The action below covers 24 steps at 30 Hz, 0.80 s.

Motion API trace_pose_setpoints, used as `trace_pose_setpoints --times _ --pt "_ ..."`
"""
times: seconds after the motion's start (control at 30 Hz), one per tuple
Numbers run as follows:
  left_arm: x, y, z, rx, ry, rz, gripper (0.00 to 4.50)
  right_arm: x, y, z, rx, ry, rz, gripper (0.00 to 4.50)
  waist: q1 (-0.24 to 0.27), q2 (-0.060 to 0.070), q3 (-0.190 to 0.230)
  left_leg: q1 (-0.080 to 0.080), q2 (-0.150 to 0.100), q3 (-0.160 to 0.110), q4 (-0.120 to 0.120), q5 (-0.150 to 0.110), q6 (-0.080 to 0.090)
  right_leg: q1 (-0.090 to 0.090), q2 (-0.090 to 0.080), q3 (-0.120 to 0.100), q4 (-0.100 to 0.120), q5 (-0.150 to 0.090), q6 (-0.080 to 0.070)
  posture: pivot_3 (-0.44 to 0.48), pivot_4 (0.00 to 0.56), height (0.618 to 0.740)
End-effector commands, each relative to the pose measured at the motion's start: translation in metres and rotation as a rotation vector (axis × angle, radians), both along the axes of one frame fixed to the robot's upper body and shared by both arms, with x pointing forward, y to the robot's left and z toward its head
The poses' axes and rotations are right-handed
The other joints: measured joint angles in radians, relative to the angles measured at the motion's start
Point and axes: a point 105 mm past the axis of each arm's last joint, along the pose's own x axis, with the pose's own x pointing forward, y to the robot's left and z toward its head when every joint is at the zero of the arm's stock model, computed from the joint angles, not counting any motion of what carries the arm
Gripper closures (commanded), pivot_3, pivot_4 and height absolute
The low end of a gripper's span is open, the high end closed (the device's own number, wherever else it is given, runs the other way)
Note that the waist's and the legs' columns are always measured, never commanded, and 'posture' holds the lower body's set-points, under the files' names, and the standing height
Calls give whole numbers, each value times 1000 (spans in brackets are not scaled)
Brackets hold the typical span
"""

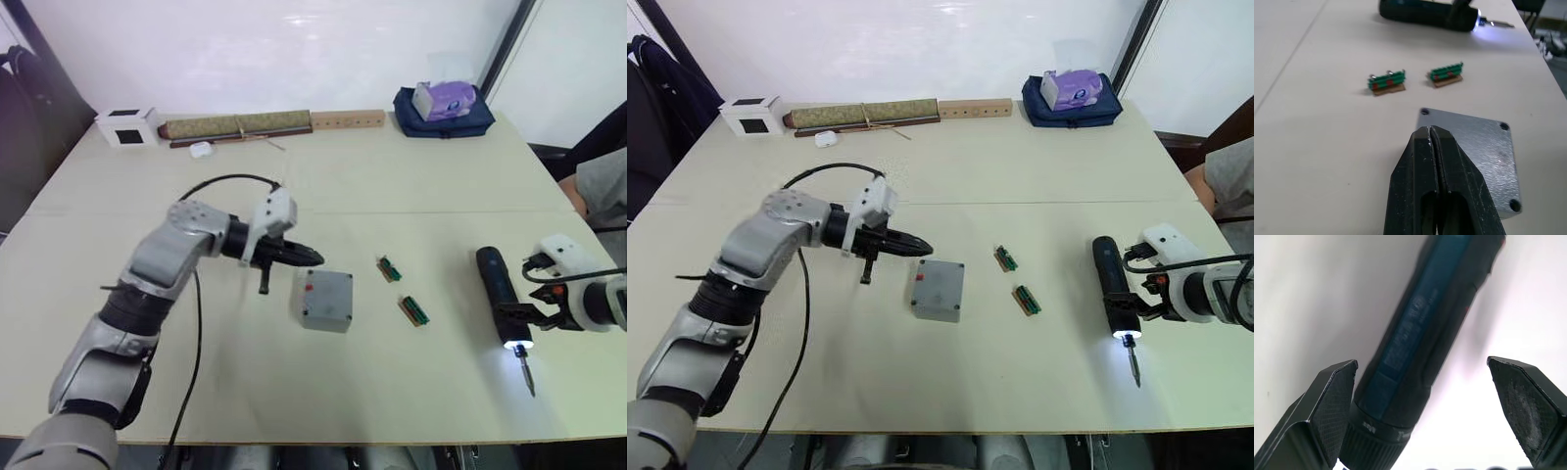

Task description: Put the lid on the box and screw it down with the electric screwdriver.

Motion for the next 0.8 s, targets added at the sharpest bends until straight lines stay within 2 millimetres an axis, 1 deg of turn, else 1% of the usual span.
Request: trace_pose_setpoints --times 0.03,0.1,0.17,0.2,0.27,0.33,0.37,0.43,0.47,0.57,0.6,0.63,0.73,0.8 --pt "15 16 9 -4 -41 69 4500 17 26 59 29 -234 109 41 -5 2 0 0 0 0 0 0 0 0 0 0 0 0 0 0 150 740" --pt "18 21 5 15 -40 83 4500 21 41 67 94 -283 148 41 -5 2 -1 2 0 1 0 0 0 0 0 1 1 0 0 0 150 740" --pt "21 27 -6 95 -55 97 4500 22 73 65 223 -345 236 41 -1 -3 -1 2 1 0 0 0 -1 0 2 0 1 0 0 0 150 740" --pt "20 29 -14 136 -56 92 4500 19 88 60 257 -358 294 41 0 -6 -2 2 1 -1 -1 0 -1 0 2 -1 1 0 0 0 150 740" --pt "16 33 -28 208 -62 75 4500 8 115 49 302 -352 396 41 4 -5 -2 1 2 -1 -1 0 -1 0 3 -1 1 0 -1 0 150 740" --pt "10 34 -44 265 -63 58 4500 -10 146 33 354 -317 508 41 4 -4 -2 1 1 -1 -1 1 -1 0 0 0 1 0 -1 0 150 740" --pt "9 34 -49 276 -60 59 4500 -18 159 26 368 -299 552 41 4 -4 -2 1 1 -1 -1 1 -1 0 -1 0 1 0 -1 0 150 740" --pt "7 31 -54 273 -51 67 4500 -27 173 15 370 -278 596 41 5 -5 -2 -1 1 -1 1 1 -1 0 -2 0 2 0 0 0 150 740" --pt "2 27 -56 265 -39 53 4500 -33 182 7 381 -263 620 41 5 -5 -2 -2 1 -1 4 1 -1 0 -2 0 2 0 0 0 150 740" --pt "-11 19 -65 260 -12 17 4500 -46 199 -7 406 -224 668 41 3 -5 -2 -4 1 -3 10 0 0 1 -2 -2 4 0 0 0 150 740" --pt "-13 17 -68 264 -8 12 4500 -47 202 -10 408 -215 677 41 2 -5 -2 -4 1 -3 10 0 0 1 -2 -1 5 0 0 0 150 740" --pt "-16 14 -70 265 -4 4 4500 -49 206 -13 423 -203 684 41 2 -5 -2 -3 1 -3 12 0 0 1 -2 -1 6 0 0 0 150 740" --pt "-14 4 -73 247 -16 10 4500 -43 212 -21 445 -184 668 41 0 -5 -2 -2 0 -3 13 0 0 1 0 -1 9 0 0 0 150 740" --pt "-12 0 -75 254 -35 6 4500 -39 217 -23 507 -168 637 41 1 -5 -2 -1 0 -3 13 0 0 1 0 -1 11 0 0 0 150 740"
